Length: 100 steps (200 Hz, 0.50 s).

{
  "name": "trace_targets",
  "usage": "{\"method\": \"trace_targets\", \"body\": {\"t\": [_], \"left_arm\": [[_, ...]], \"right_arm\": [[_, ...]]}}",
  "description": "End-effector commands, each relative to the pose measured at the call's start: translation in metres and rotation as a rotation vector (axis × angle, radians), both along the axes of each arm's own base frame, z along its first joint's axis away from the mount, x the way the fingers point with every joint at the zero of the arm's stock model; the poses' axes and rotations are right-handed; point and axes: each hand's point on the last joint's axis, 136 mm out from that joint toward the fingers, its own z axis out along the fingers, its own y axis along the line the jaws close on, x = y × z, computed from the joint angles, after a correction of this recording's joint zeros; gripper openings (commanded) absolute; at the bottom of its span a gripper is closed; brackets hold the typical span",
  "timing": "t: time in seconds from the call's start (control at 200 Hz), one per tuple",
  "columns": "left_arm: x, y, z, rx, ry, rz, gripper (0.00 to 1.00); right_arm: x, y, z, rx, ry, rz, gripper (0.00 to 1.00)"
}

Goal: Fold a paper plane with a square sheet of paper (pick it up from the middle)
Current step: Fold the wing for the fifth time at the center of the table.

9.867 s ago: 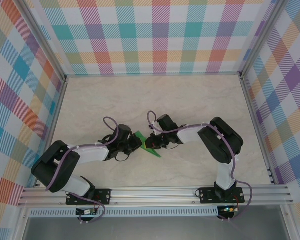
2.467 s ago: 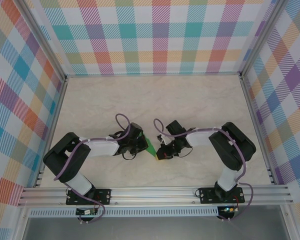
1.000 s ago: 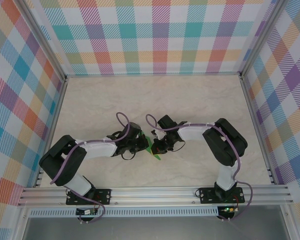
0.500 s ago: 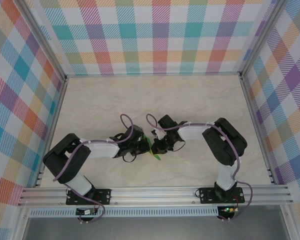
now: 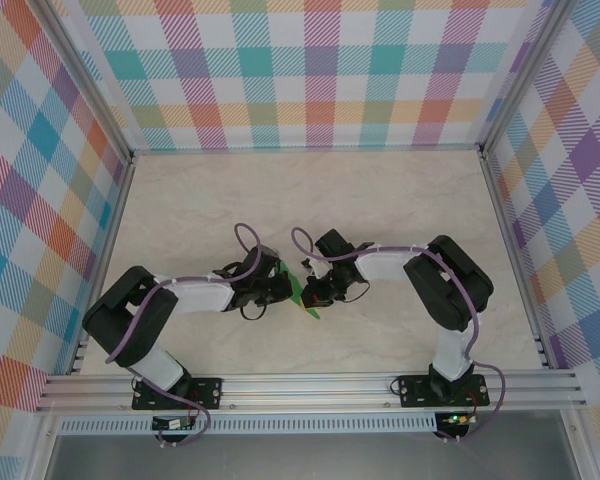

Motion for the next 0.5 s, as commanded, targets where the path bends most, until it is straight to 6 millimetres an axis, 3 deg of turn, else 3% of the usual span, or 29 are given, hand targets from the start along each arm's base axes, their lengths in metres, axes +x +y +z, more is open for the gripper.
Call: {"method": "trace_targets", "body": {"t": [0.0,0.495], "left_arm": [[0.006,0.055,-0.024,0.166,0.022,0.096,0.04],[0.024,0.095,-0.033,0.169,0.043,0.191,0.04]], "right_arm": [[-0.03,-0.053,-0.057,-0.27,0.087,-0.007,0.01],[-0.036,-0.06,-0.065,-0.297,0.103,-0.004,0.01]]}}
